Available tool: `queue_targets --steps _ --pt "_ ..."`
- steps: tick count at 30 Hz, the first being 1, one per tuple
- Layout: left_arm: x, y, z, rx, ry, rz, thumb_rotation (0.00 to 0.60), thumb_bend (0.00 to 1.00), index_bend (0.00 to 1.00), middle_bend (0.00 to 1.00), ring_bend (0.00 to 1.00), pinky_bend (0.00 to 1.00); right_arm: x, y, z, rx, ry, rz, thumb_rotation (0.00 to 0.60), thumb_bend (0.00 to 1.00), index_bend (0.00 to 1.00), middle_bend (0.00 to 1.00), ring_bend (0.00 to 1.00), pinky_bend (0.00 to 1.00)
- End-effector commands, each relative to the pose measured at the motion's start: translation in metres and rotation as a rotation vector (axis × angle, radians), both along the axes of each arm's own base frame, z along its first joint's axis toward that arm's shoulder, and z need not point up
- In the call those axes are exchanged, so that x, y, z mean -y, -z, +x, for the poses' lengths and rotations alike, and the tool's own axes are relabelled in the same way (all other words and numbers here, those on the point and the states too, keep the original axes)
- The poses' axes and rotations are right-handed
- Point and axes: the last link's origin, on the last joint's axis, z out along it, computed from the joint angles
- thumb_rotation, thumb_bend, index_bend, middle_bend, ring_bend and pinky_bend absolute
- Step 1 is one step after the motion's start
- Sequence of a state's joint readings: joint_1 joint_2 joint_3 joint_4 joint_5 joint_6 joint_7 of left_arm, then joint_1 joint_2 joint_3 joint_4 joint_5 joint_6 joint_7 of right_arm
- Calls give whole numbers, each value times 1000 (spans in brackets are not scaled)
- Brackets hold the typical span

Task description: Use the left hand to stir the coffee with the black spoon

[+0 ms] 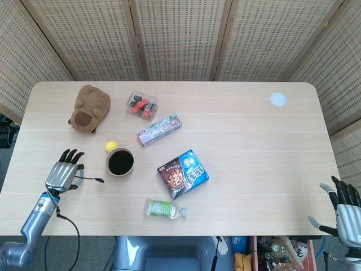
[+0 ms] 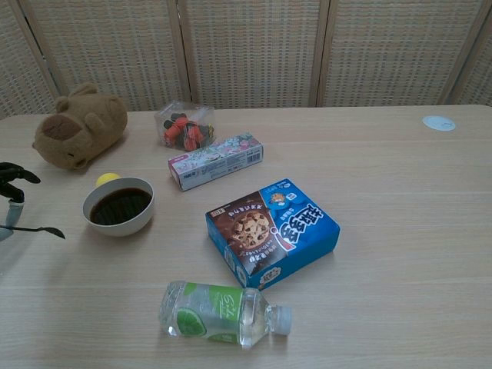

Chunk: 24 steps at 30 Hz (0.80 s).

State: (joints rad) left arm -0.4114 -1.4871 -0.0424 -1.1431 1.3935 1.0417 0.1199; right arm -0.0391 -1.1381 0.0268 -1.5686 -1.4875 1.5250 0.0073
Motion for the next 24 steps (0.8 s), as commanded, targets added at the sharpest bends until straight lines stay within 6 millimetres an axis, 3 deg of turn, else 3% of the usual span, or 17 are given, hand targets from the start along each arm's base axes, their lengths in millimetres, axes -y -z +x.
queue_targets --steps 1,6,14,19,24 --pt "-8 -14 10 -67 78 11 600 390 631 146 0 0 0 0 0 2 -3 0 474 261 210 112 0 69" --pt "-27 -34 32 -211 230 8 600 390 641 146 0 0 0 2 1 12 -12 1 474 261 210 112 0 69" --pt "-48 -44 57 -336 358 0 600 394 660 147 0 0 -2 1 1 17 -19 -7 474 261 210 112 0 69" --pt "-65 -34 80 -500 522 -41 600 395 663 147 0 0 -4 1 1 25 -24 -14 473 261 210 112 0 69" --pt "-71 -21 89 -588 607 -68 600 394 664 147 0 0 -4 1 1 27 -27 -18 474 261 210 112 0 69"
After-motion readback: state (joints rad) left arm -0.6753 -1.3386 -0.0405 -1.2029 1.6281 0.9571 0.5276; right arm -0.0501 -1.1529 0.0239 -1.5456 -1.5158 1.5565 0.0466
